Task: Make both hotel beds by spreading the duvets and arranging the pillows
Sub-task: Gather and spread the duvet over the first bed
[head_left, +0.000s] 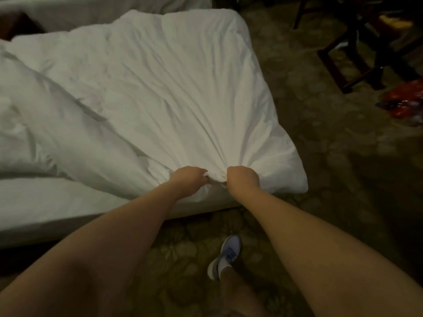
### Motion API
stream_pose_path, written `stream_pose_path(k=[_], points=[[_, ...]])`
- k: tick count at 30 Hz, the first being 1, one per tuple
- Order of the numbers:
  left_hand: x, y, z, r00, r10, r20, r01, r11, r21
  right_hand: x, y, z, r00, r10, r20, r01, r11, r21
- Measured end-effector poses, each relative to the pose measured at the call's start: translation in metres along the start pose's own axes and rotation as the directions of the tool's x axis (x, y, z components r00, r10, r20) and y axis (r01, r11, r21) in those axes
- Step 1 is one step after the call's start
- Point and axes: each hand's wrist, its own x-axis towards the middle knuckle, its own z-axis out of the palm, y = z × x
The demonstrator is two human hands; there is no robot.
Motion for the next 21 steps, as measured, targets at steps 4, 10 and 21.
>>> stream_pose_path(k=[4,10,21], points=[[-0.050,-0.008,0.005,0.998,0.018,-0.064,-0.019,1.000,-0.004,-0.039,-0.017,0.000,1.000,-0.023,-0.009,0.023,0.999,-0.037],[-0.074,-0.002,-0.014,0.942,-0.004,-0.335,0.056,0.988,0.146,-0.042,-0.020,-0.036,0.989,-0.079,-0.127,0.070,0.995,-0.072],[0.017,0.030,-0.037,0.814,-0.247,-0.527,0.334,0.940,0.075,0.072,0.024,-0.106,0.965,-0.135,-0.225,0.147,0.988,0.040]])
